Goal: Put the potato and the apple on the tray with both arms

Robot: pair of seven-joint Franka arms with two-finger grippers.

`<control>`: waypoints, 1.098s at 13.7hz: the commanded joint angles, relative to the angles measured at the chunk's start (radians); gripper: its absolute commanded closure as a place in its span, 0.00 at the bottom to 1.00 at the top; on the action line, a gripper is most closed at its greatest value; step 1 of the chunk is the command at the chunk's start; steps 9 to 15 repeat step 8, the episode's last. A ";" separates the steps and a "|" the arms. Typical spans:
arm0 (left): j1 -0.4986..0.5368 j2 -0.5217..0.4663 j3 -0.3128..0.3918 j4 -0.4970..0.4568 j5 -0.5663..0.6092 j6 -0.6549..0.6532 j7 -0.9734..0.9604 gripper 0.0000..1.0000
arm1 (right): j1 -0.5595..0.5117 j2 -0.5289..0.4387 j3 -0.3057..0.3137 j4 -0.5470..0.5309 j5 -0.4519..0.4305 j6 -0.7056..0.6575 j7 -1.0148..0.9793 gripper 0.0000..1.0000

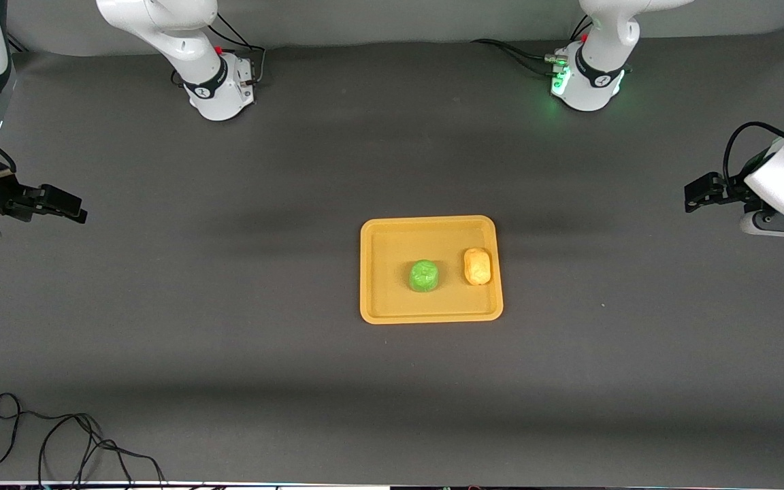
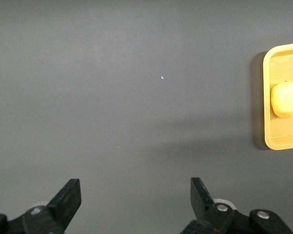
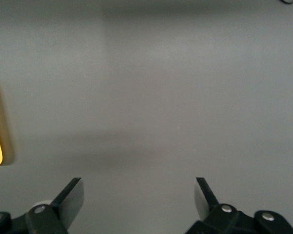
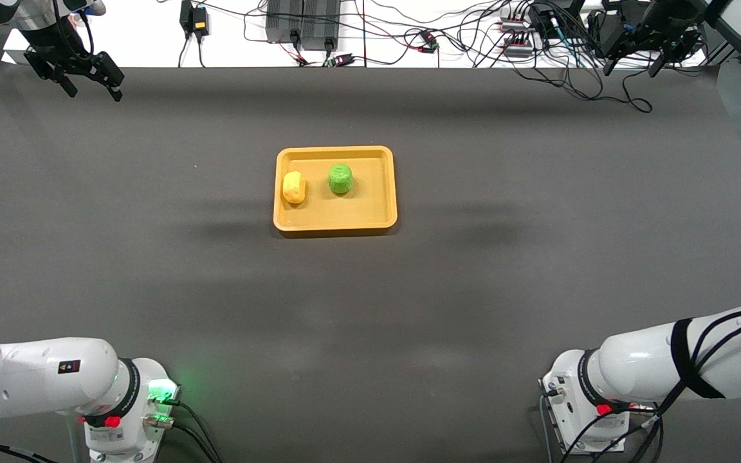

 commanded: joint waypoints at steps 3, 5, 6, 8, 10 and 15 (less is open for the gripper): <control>0.003 -0.008 -0.004 -0.009 0.008 0.008 0.001 0.00 | 0.011 -0.017 0.001 0.011 0.010 -0.022 -0.027 0.00; 0.003 -0.008 -0.004 -0.009 0.008 0.013 0.001 0.00 | 0.011 -0.018 0.001 0.011 0.010 -0.024 -0.027 0.00; 0.003 -0.008 -0.004 -0.009 0.008 0.013 0.001 0.00 | 0.009 -0.017 0.001 0.011 0.010 -0.024 -0.029 0.00; 0.003 -0.008 -0.004 -0.009 0.008 0.014 0.001 0.00 | 0.009 -0.017 0.000 0.009 0.013 -0.024 -0.029 0.00; 0.003 -0.008 -0.004 -0.009 0.008 0.014 0.001 0.00 | 0.009 -0.017 0.000 0.009 0.013 -0.024 -0.029 0.00; 0.003 -0.008 -0.004 -0.009 0.008 0.014 0.001 0.00 | 0.009 -0.017 0.000 0.009 0.013 -0.024 -0.029 0.00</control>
